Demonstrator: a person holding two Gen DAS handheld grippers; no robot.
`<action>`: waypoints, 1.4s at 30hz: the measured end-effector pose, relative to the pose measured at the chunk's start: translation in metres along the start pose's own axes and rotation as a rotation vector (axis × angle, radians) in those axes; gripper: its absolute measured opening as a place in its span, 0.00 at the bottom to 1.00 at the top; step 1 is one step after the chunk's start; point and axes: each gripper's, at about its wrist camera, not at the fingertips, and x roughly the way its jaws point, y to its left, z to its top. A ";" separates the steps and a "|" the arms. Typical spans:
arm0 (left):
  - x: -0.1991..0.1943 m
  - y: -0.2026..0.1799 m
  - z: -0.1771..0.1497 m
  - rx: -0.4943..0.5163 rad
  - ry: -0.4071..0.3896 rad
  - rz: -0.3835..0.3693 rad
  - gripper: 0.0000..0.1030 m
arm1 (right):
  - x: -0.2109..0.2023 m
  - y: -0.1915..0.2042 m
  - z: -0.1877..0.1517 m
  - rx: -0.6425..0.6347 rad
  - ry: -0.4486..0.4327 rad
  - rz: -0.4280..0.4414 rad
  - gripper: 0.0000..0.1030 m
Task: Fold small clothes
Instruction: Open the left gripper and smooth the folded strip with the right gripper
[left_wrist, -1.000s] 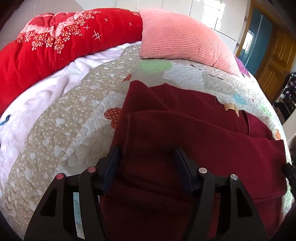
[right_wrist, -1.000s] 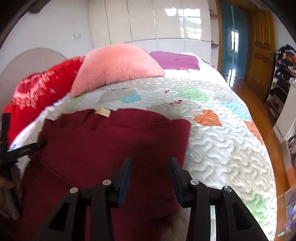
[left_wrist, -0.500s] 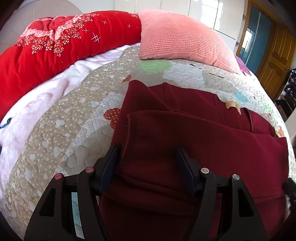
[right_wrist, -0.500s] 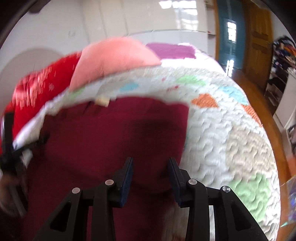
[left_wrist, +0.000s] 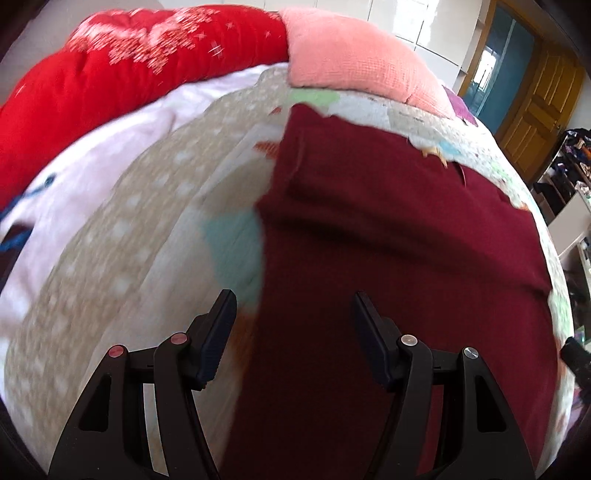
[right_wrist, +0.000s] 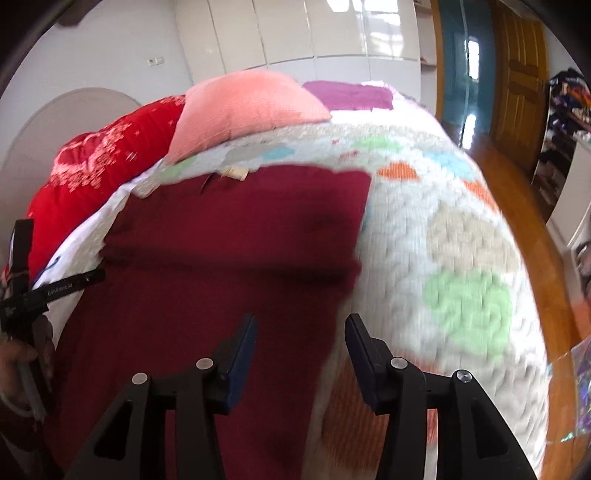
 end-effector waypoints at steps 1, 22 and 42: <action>-0.007 0.006 -0.010 -0.003 0.009 0.002 0.62 | -0.003 0.000 -0.010 -0.010 0.014 -0.004 0.47; -0.059 0.032 -0.094 -0.038 0.053 -0.044 0.63 | -0.026 -0.006 -0.084 0.056 0.020 0.094 0.09; -0.081 0.041 -0.131 -0.015 0.071 -0.070 0.69 | -0.074 0.003 -0.143 -0.045 0.133 0.337 0.49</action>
